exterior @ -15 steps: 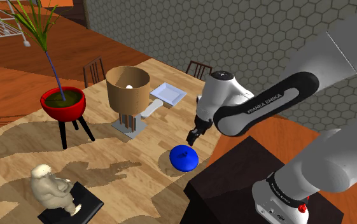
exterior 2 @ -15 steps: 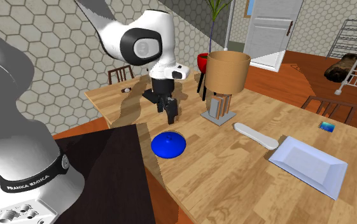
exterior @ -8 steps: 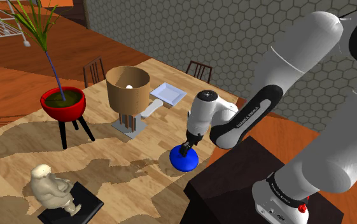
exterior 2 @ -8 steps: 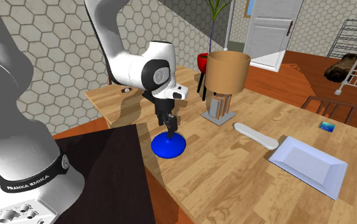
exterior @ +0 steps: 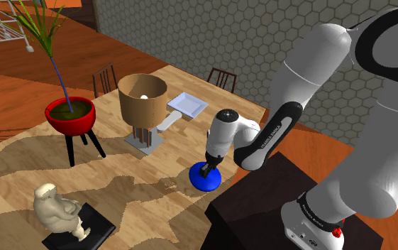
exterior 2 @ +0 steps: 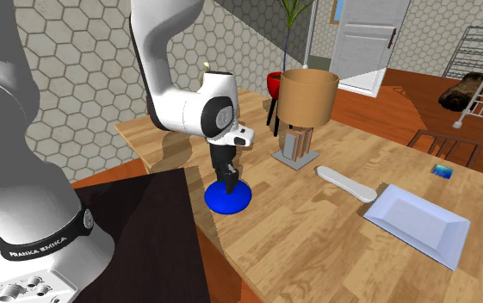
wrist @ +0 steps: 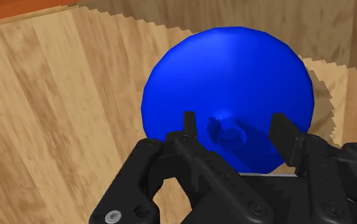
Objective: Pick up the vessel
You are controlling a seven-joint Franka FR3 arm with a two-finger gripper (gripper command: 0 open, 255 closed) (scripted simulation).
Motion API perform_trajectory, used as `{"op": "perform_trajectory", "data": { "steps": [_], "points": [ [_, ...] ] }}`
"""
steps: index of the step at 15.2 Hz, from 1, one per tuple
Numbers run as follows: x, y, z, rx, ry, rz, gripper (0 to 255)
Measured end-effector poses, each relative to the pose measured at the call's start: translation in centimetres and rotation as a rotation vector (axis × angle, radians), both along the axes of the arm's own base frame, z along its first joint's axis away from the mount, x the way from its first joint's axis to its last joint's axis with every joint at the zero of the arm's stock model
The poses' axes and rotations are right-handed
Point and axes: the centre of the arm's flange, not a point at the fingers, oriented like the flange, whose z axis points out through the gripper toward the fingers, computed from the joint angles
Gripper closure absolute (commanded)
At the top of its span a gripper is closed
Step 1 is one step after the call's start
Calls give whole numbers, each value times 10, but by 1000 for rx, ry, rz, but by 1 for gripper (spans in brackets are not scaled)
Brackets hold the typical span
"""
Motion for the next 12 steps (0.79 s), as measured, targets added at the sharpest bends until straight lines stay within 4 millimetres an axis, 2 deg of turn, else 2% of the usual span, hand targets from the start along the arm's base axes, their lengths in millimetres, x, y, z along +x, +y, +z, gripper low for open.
{"op": "perform_trajectory", "data": {
  "steps": [9,12],
  "points": [
    [0,0,0,-1,-1,-1,255],
    [0,0,11,0,0,0,255]
  ]
}}
